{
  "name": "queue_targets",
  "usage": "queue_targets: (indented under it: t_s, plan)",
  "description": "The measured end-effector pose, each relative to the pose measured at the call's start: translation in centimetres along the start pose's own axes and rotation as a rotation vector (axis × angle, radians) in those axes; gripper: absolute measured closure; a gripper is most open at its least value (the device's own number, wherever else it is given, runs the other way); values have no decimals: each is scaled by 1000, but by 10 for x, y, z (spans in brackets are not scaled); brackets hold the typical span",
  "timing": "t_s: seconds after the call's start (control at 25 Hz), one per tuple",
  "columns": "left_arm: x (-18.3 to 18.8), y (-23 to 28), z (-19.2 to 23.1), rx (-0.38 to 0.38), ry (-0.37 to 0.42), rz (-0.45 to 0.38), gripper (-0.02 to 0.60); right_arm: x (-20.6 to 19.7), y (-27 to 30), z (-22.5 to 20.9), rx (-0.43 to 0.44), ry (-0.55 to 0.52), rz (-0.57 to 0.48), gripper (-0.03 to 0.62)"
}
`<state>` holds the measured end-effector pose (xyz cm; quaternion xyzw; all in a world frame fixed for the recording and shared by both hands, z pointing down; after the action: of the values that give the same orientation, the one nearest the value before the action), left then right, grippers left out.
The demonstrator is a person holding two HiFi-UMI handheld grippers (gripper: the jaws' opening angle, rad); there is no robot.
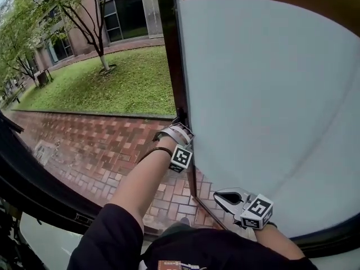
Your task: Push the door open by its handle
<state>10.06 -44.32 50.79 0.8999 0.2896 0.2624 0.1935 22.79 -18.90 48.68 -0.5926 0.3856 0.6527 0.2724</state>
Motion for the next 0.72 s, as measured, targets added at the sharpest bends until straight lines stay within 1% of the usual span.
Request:
queue_targets:
  t_s: [0.08, 0.12, 0.24, 0.28, 0.36, 0.4, 0.48, 0.52, 0.6, 0.68, 0.72]
  plan:
    - [2, 20, 15, 17, 20, -47, 581, -3, 6, -22, -20, -1, 4, 594]
    - [2, 26, 26, 18, 5, -89, 581, -5, 11, -34, -26, -4, -6, 594]
    - [7, 39, 65, -1, -96, -250, 581, -4, 33, -78, -49, -36, -19, 594]
    - [12, 44, 79, 11, -112, -288, 581, 0, 39, -95, -58, -59, -17, 594]
    - [28, 56, 98, 62, -102, -332, 581, 2, 54, -129, -78, -90, -23, 594]
    - [37, 62, 100, 78, -84, -353, 581, -2, 63, -142, -87, -74, -36, 594]
    - [49, 72, 103, 87, -50, -408, 581, -13, 88, -164, -86, -17, -58, 594]
    - [49, 76, 108, 90, -45, -444, 581, -15, 101, -175, -72, -5, -48, 594]
    - [47, 83, 119, 109, -38, -521, 580, -18, 117, -197, -42, -6, 7, 594]
    - [48, 92, 128, 123, -22, -573, 474, -26, 120, -220, -43, 17, 51, 594]
    - [49, 95, 133, 135, -10, -592, 470, -32, 120, -229, -44, 32, 68, 594]
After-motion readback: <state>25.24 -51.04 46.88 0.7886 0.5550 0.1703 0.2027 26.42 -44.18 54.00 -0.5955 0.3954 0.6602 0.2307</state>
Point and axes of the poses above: the fingertips, and each gripper's own axes: y forward along the fingers, z to its left, x out of its top, the point moved 9 cm from there along -y, backward along the fingers, and after that the axes turned 6 degrees about -y, right-handed, at the moved point
